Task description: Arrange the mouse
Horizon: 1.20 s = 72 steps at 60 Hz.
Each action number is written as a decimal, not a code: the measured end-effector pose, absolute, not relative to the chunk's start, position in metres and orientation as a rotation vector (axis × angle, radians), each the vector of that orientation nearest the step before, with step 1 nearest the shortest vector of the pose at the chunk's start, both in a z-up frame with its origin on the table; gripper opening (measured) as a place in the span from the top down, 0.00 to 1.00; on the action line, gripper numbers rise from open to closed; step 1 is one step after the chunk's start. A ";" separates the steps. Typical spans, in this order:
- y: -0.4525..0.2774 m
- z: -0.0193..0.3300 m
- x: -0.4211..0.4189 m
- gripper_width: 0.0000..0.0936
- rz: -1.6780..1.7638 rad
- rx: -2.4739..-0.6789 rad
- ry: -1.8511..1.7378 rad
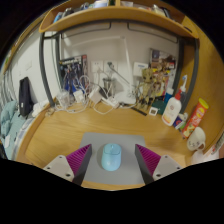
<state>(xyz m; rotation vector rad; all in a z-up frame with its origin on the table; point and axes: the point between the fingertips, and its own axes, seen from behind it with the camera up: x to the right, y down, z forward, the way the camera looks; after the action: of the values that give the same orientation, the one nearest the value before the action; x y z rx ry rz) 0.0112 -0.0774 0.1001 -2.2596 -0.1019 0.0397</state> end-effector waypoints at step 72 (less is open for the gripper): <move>-0.165 0.187 -0.045 0.10 -0.109 -2.248 -0.118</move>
<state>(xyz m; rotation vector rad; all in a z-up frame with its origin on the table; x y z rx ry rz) -0.0452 -0.1647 0.1874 -2.2477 -0.1176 -0.1094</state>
